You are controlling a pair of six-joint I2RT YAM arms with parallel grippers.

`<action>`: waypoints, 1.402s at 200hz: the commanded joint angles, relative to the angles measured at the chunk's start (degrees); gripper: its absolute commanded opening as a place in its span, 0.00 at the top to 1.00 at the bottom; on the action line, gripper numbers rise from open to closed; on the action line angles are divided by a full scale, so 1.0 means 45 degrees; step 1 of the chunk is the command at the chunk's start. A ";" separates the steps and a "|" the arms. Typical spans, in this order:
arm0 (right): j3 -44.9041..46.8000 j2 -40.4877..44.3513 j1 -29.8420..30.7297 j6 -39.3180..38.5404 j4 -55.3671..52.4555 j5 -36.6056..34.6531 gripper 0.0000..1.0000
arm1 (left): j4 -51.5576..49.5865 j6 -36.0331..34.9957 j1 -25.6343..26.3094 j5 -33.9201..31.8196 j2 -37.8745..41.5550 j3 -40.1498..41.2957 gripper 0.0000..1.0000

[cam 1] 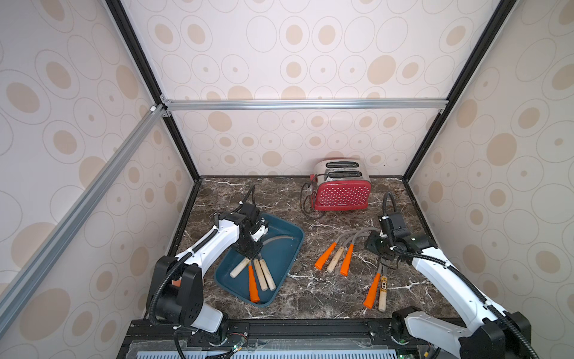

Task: Put small sickles into storage boxes
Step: Place the sickle in the storage box.

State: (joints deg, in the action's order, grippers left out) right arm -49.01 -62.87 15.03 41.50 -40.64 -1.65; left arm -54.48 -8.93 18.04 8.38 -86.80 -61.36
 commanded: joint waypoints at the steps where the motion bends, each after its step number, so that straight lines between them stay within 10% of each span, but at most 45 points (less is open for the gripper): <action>1: -0.0064 -0.0055 -0.0026 0.0095 0.0056 0.0007 0.54 | -0.0030 -0.0167 -0.0084 0.0046 -0.0747 -0.0181 0.83; 148: 0.0217 0.0154 -0.0034 0.0017 0.0008 -0.0120 0.53 | 0.1441 0.0483 -0.0105 -0.0067 -0.2370 -0.0251 0.62; 230: 0.0078 -0.0071 -0.0024 0.0017 0.0086 -0.0043 0.49 | 0.0959 0.0031 -0.0103 -0.0823 -0.1198 -0.1257 0.23; 280: 0.0024 -0.0092 -0.0039 0.0004 0.0088 0.0096 0.49 | 0.0399 -0.0213 -0.0114 -0.0501 -0.0572 -0.2180 0.17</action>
State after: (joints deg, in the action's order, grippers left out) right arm -48.84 -62.94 15.03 41.45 -40.25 -1.32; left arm -49.41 -7.92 17.82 5.98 -91.55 -67.05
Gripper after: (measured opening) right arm 0.510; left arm 0.816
